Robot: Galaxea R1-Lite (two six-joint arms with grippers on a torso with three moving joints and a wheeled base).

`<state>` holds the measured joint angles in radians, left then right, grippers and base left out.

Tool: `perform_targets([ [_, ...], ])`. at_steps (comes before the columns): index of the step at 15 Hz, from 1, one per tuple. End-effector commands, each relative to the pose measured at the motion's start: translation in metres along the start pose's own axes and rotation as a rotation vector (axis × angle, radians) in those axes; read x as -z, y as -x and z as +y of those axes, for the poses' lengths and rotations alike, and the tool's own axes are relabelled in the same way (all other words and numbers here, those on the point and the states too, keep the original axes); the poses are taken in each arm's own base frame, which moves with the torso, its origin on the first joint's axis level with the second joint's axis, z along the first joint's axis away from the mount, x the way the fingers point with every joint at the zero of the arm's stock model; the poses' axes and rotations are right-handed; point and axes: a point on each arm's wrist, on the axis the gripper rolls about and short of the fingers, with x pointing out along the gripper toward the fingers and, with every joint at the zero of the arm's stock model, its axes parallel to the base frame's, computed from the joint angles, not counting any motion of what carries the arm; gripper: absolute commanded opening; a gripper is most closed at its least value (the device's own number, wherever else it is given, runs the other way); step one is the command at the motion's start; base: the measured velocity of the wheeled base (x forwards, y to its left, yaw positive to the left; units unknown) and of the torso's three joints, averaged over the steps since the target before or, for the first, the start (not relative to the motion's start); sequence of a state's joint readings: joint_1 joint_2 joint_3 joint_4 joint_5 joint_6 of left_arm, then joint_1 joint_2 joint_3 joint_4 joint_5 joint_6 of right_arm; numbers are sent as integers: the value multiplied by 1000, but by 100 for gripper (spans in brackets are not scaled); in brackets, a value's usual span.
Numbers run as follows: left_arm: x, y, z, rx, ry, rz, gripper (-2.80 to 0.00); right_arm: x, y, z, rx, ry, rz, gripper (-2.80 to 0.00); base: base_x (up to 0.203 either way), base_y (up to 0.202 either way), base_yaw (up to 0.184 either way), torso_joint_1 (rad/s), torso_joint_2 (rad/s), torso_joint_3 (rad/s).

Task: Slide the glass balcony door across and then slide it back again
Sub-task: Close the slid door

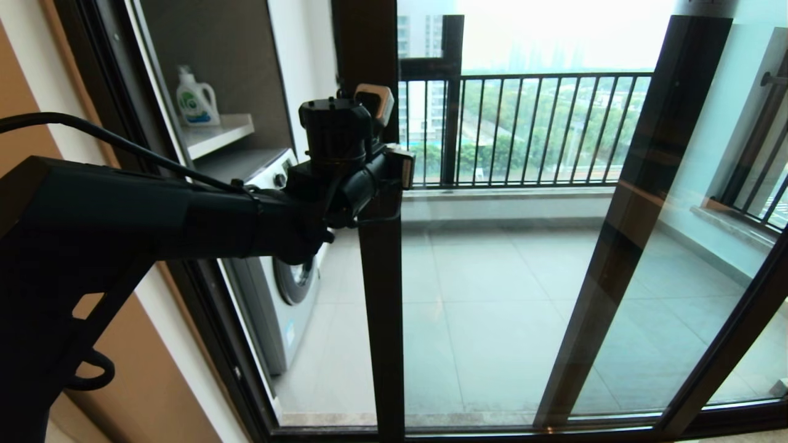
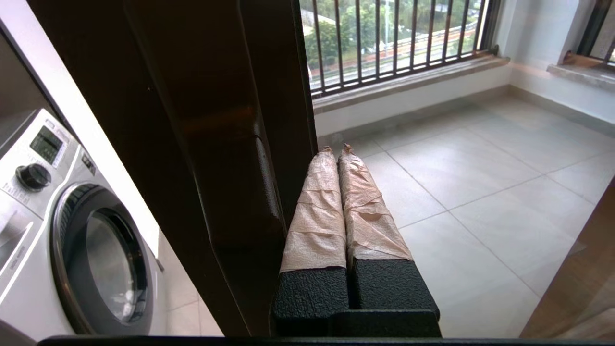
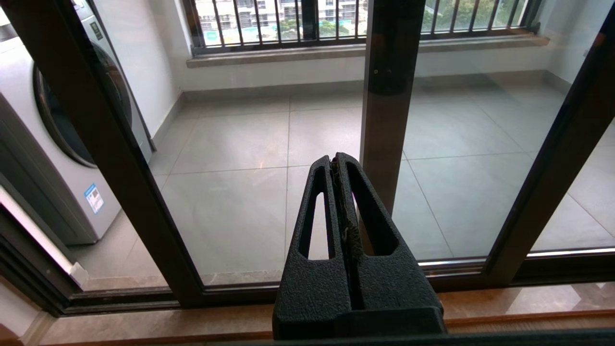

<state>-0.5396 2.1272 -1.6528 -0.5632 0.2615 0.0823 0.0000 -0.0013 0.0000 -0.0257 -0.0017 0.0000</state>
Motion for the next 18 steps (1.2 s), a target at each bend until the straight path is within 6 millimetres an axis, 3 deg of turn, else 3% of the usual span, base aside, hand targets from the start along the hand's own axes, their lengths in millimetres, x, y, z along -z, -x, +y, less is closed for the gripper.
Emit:
perform_targets([
  [1,-5,4,5,-18,9,-7,-280,3,-1,0,0,0,12,-280,0,0,0,0,0,0],
  [8,-6,15,18,-33,4,17,-280,3,-1,0,0,0,12,-280,0,0,0,0,0,0],
  [16,12,28,51,-104,-3,-15,-280,3,-1,0,0,0,12,-280,0,0,0,0,0,0],
  [18,8,31,63,-130,-3,-21,-280,3,-1,0,0,0,12,-280,0,0,0,0,0,0],
])
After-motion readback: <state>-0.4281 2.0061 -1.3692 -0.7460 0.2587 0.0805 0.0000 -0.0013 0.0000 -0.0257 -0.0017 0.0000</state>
